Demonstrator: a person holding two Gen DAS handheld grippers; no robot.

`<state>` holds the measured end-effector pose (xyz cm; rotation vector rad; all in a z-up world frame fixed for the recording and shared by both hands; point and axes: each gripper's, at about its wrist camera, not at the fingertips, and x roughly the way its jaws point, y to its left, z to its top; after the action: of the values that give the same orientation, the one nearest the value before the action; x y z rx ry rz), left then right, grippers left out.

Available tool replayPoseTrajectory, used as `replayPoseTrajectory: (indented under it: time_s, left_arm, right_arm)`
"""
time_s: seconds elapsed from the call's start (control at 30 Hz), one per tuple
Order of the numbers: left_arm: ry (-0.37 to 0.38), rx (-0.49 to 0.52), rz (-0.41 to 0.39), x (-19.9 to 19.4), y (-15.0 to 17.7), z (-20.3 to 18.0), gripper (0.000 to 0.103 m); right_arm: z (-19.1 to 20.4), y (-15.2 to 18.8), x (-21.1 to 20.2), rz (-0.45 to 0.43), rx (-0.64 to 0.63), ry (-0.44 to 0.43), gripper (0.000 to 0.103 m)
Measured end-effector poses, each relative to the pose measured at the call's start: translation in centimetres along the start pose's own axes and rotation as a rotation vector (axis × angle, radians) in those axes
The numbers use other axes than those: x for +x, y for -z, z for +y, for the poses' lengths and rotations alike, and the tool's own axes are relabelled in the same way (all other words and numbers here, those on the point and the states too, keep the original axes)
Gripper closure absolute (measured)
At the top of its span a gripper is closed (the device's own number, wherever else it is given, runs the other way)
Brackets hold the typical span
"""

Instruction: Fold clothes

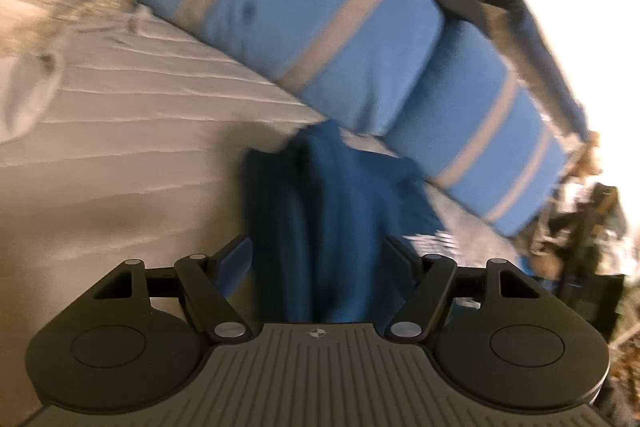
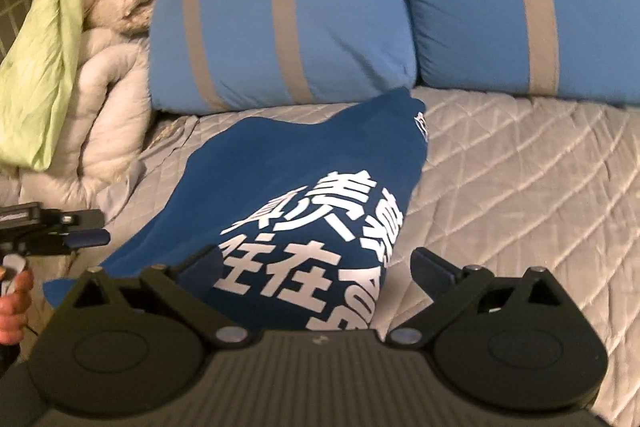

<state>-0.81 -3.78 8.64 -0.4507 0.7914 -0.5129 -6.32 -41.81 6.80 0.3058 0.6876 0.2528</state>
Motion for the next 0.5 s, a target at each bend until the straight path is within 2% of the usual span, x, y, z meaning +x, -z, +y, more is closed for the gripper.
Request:
replayPoseTrajectory:
  time_s: [0.1,0.23,0.3,0.33,0.37,0.4,0.43,0.47,0.5]
  left_arm:
    - [0.037,0.036,0.053,1.0,-0.2,-1.4,0.04]
    - [-0.042,0.064,0.14,3.1,-0.2,-2.3,0.04]
    - [-0.055,0.054,0.182,4.2,-0.1,-1.9,0.042]
    - [-0.059,0.047,0.201,4.6,-0.1,-1.7,0.046]
    - [-0.062,0.037,0.215,4.8,0.0,-1.5,0.068]
    - [-0.076,0.022,0.226,5.0,0.1,-1.2,0.083]
    - [-0.084,0.004,0.232,5.1,0.2,-1.0,0.084]
    - [-0.08,-0.017,0.223,4.9,0.2,-0.8,0.09]
    - [-0.073,-0.033,0.208,4.6,0.2,-0.6,0.092]
  right_arm:
    - [-0.5,0.0,0.0,0.01,0.041,-0.004,0.0]
    - [-1.1,0.1,-0.3,0.007,0.067,-0.001,0.0]
    - [-1.1,0.0,-0.5,0.002,0.071,-0.001,0.0]
    - [-1.1,0.0,-0.5,0.002,0.073,-0.002,0.0]
    - [-1.1,0.0,-0.5,0.002,0.073,-0.002,0.0]
    - [-1.1,0.1,-0.5,0.004,0.072,-0.003,0.0]
    - [-1.1,0.1,-0.5,0.006,0.072,-0.004,0.0]
    - [-1.1,0.1,-0.5,0.008,0.073,-0.006,0.0]
    - [-1.2,0.1,-0.4,0.011,0.073,-0.008,0.0]
